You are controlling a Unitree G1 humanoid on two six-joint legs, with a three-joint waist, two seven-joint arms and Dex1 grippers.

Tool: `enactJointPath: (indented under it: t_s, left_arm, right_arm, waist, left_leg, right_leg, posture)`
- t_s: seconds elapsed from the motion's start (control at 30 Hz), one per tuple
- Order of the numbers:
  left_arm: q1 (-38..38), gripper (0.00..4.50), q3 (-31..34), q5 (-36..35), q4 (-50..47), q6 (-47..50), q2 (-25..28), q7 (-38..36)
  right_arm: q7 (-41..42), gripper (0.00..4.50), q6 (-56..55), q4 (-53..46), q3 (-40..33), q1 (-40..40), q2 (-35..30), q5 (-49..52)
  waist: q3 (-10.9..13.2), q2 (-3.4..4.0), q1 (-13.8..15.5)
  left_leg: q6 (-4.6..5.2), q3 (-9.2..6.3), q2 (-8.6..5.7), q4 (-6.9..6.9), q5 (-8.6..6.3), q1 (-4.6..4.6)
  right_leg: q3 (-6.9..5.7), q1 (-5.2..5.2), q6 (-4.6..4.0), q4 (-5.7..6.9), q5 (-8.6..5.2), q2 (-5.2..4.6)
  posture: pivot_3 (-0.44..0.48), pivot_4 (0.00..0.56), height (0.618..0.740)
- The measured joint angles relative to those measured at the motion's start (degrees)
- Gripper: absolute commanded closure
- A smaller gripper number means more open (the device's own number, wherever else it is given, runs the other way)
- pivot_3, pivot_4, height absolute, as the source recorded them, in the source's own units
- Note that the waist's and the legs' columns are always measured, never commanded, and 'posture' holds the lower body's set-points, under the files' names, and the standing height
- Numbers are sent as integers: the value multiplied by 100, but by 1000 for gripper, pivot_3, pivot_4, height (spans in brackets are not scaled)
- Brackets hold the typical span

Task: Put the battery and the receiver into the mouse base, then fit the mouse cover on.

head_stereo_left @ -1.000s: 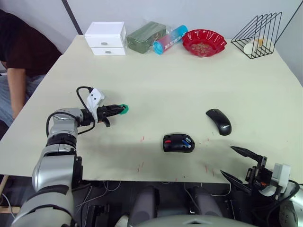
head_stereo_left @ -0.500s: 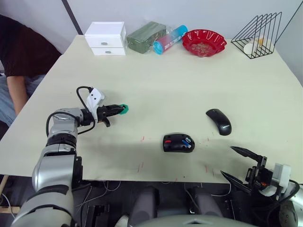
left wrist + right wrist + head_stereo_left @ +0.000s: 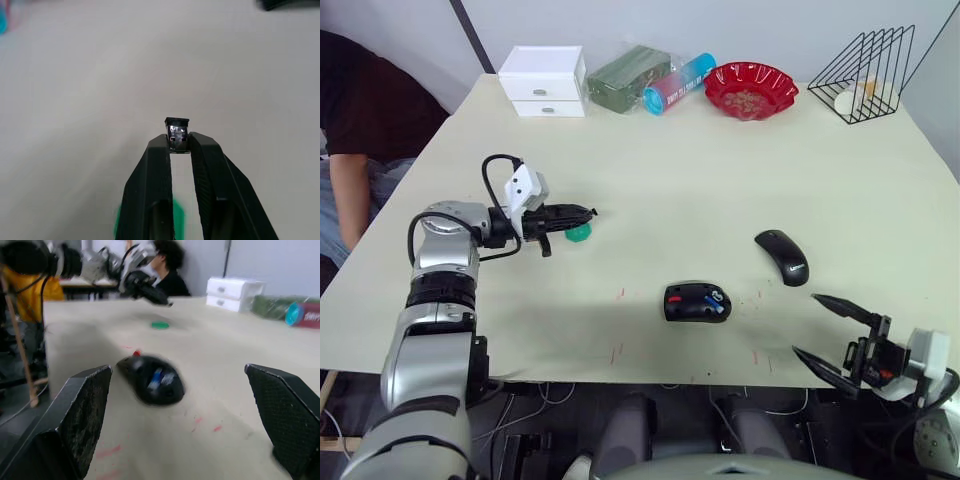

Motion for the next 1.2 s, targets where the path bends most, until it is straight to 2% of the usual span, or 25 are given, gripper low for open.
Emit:
enactJointPath:
  t_s: [0.3, 0.4, 0.47, 0.77, 0.93, 1.2]
  left_arm:
    - [263, 4411, -401, -199, -1530, 651, -235, -170]
    - [316, 4411, -535, -279, -1945, 827, -274, -239]
    - [334, 4411, -667, -321, -2213, 913, -400, -278]
    - [331, 4411, -1034, -391, -2738, 1129, -466, -348]
    - [305, 4411, -1281, -399, -3156, 1270, -818, -260]
    - [172, 4411, -1451, -398, -3319, 1380, -1038, -153]
  right_arm:
    - [-1006, 0, 1505, -1040, 4, -259, -397, 299]
    - [-1581, 0, 2390, -1405, 77, -390, -695, 352]
    - [-2190, 0, 3316, -1688, 232, -728, -1064, 364]
    - [-3734, 0, 5915, -2441, 393, -1923, -1628, 1077]
    - [-4731, 0, 7284, -2376, 472, -3073, -1326, 2272]
    - [-6346, 0, 8557, -1629, 664, -4006, -1012, 4530]
  waist:
    - [0, -1, 4]
    - [0, 0, -2]
    - [0, 0, -7]
    - [4, -7, 9]
    - [5, -10, 8]
    - [6, -10, -8]
  left_leg:
    - [0, -4, 0, 2, 0, -2]
    - [0, -4, 0, 3, 0, -2]
    - [0, -6, 0, 7, 0, -2]
    - [1, -12, 0, 8, 0, -13]
    - [1, -31, 0, 12, 0, -16]
    - [2, -44, -1, 11, 0, -22]
  right_leg:
    - [2, -1, 0, -1, 0, 0]
    - [6, -3, 0, 0, 0, 0]
    - [12, -6, 1, 4, 1, 0]
    - [7, -8, 1, -3, 0, 2]
    - [7, -8, 1, -3, 1, 1]
    - [-2, -9, 0, -5, 1, 1]
  posture:
    - [0, 150, 740]
    - [0, 150, 740]
    - [0, 150, 740]
    - [0, 150, 740]
    - [0, 150, 740]
    - [0, 150, 740]
